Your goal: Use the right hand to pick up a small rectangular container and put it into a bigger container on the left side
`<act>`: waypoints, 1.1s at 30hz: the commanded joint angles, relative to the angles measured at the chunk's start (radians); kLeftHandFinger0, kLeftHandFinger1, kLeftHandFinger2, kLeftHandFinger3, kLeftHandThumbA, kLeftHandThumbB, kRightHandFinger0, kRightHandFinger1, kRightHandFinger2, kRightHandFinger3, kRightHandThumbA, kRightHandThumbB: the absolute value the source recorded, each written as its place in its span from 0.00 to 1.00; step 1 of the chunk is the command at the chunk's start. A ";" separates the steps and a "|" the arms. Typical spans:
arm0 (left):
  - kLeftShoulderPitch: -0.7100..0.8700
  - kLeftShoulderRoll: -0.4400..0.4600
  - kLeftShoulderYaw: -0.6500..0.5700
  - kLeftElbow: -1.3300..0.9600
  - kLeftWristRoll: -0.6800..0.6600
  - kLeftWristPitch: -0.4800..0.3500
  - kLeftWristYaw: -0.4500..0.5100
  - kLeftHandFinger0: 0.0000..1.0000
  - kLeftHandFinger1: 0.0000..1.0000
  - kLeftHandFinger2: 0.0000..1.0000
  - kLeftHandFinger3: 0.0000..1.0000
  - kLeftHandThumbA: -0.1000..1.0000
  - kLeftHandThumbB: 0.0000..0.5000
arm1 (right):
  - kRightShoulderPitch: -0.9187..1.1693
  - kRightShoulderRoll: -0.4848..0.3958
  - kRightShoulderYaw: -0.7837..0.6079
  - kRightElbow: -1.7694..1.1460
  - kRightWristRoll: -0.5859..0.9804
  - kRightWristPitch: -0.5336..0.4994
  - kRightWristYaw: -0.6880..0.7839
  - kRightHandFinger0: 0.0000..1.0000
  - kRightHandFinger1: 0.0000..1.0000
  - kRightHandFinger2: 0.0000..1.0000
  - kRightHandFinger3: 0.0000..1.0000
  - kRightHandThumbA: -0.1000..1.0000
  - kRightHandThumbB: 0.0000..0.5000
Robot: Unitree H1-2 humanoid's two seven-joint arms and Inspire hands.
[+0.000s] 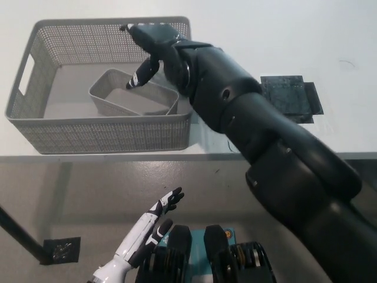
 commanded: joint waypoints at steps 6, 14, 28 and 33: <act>-0.005 0.007 0.005 -0.024 0.003 -0.021 0.000 1.00 1.00 1.00 1.00 1.00 0.70 | -0.197 -0.249 -0.149 -0.154 0.140 -0.234 0.034 1.00 1.00 1.00 1.00 1.00 0.78; 0.000 0.007 0.025 -0.025 -0.003 -0.028 0.016 1.00 1.00 1.00 1.00 1.00 0.67 | 0.028 -0.519 -0.186 -0.726 0.168 -0.197 0.203 1.00 1.00 1.00 1.00 1.00 0.79; -0.021 -0.002 0.068 -0.038 -0.017 0.004 0.051 1.00 1.00 1.00 1.00 1.00 0.63 | 0.734 -0.744 -0.446 -1.759 0.475 0.040 0.244 1.00 1.00 1.00 1.00 1.00 0.75; -0.024 -0.002 0.078 -0.028 -0.010 -0.002 0.066 1.00 1.00 1.00 1.00 1.00 0.60 | 1.015 -0.744 -0.430 -2.023 0.489 -0.001 0.201 1.00 1.00 1.00 1.00 1.00 0.79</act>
